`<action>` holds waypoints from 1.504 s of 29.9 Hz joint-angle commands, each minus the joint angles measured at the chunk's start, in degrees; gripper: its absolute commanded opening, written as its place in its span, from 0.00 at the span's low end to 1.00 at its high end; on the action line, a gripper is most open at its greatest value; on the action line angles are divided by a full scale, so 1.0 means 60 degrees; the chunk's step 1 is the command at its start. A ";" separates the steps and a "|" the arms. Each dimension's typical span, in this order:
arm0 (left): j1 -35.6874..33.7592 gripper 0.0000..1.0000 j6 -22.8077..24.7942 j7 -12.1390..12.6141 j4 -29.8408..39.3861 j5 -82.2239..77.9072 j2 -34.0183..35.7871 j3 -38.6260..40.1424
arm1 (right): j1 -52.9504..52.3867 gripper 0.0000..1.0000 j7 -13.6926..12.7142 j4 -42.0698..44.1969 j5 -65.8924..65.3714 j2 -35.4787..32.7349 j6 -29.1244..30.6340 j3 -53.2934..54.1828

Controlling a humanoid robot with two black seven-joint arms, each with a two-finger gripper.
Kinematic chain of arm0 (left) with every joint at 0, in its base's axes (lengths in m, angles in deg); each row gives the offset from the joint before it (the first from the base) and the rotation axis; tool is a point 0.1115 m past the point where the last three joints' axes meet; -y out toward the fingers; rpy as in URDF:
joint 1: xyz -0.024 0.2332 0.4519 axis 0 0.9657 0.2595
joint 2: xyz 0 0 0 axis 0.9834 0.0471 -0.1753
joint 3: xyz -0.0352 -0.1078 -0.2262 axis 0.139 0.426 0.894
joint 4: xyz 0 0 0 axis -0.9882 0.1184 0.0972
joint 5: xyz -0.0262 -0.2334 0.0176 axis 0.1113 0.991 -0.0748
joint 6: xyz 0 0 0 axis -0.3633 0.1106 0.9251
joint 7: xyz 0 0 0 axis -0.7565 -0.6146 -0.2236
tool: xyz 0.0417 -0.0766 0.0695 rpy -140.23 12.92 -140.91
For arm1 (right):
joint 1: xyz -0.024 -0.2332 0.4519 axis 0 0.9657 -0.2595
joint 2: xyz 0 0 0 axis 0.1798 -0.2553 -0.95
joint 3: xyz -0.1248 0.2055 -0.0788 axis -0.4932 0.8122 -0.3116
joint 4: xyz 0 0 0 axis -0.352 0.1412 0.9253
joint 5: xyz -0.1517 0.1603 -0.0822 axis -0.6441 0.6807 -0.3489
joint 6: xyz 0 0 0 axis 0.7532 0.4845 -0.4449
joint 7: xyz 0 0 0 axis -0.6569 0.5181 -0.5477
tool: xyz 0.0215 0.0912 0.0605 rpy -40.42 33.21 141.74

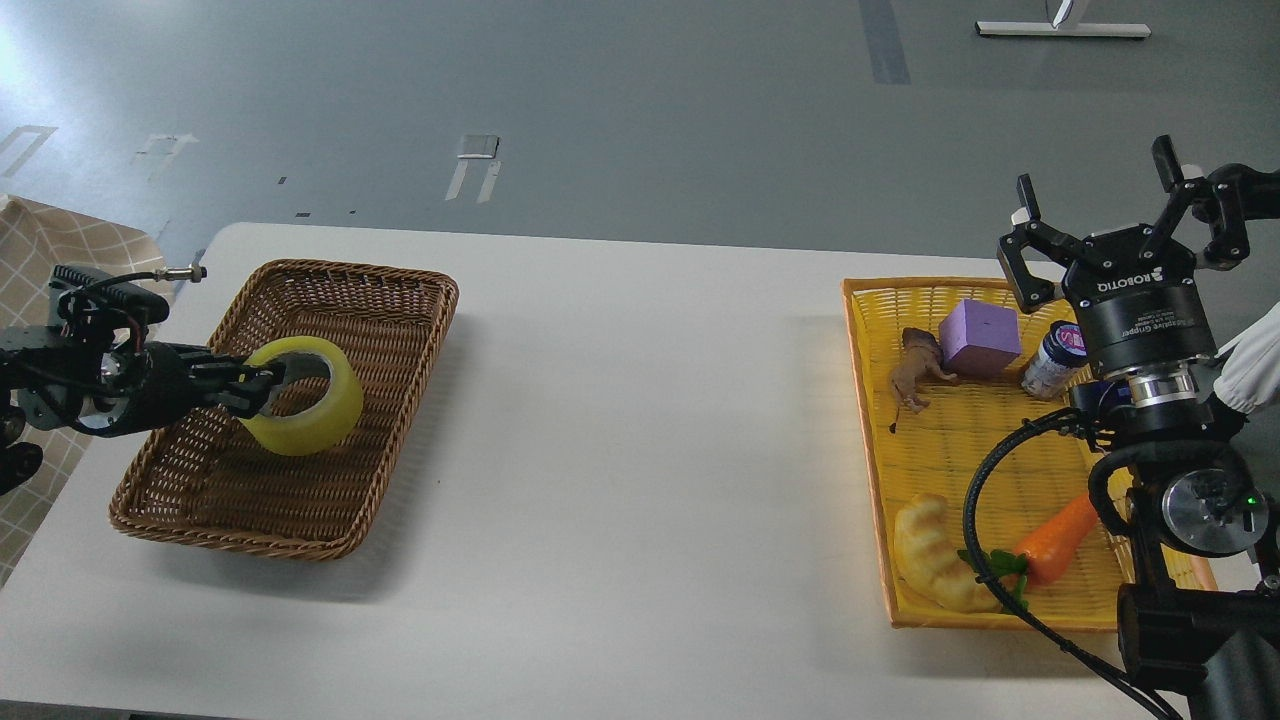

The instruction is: Place and transfer tape with both arms

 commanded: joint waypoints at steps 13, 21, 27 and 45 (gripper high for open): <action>-0.0005 0.70 -0.0169 0.0088 -0.0005 0.0191 -0.0047 0.0015 | 0.0101 1.00 0.0012 -0.0015 0.0000 0.0000 0.0000 0.0009; -0.0195 0.74 -0.0169 0.0016 0.0170 0.0206 0.0012 0.0103 | 0.0101 1.00 0.0011 -0.0030 0.0000 0.0000 0.0000 -0.0006; -0.1907 0.88 0.0006 -0.0014 0.0170 0.2458 0.0158 0.0162 | 0.0101 1.00 -0.0003 -0.0089 0.0000 0.0000 0.0000 0.0009; -0.3844 0.98 0.0826 -0.0087 0.0039 1.4486 -0.2256 0.1873 | -0.1011 1.00 -0.0003 -0.0074 -0.0175 -0.0043 0.0000 -0.0356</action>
